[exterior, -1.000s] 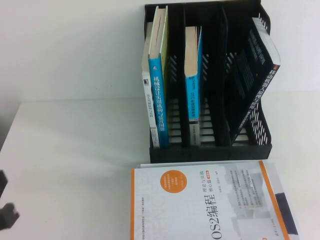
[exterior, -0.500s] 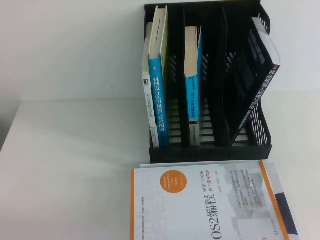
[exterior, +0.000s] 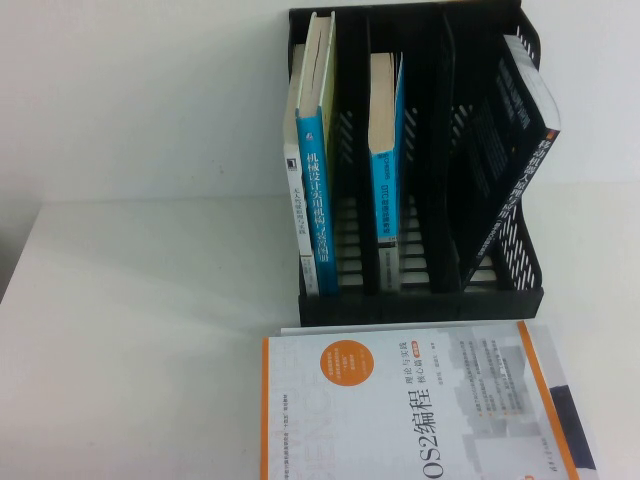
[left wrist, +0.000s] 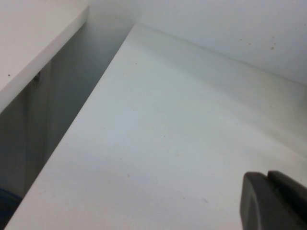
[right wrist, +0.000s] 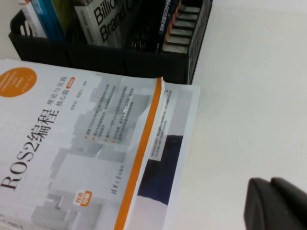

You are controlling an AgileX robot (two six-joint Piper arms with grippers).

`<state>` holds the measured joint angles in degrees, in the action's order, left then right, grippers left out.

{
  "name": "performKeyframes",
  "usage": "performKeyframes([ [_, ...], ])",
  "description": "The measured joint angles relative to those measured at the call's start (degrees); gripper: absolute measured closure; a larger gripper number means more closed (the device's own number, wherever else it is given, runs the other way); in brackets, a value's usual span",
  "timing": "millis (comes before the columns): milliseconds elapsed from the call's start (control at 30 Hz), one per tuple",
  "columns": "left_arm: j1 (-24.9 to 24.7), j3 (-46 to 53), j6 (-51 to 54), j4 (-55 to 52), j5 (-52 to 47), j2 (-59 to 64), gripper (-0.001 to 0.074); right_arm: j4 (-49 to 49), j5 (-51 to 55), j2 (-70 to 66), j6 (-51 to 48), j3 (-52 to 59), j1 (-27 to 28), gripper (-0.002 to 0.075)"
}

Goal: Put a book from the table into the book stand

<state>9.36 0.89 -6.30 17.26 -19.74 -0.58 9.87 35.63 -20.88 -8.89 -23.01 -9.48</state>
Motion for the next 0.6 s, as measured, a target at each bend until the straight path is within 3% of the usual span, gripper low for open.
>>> performKeyframes([
  [600, 0.0, 0.0, 0.0, 0.0, 0.0, 0.0, 0.0739, -1.4, -2.65, 2.63, -0.88, 1.43, 0.0, 0.0729],
])
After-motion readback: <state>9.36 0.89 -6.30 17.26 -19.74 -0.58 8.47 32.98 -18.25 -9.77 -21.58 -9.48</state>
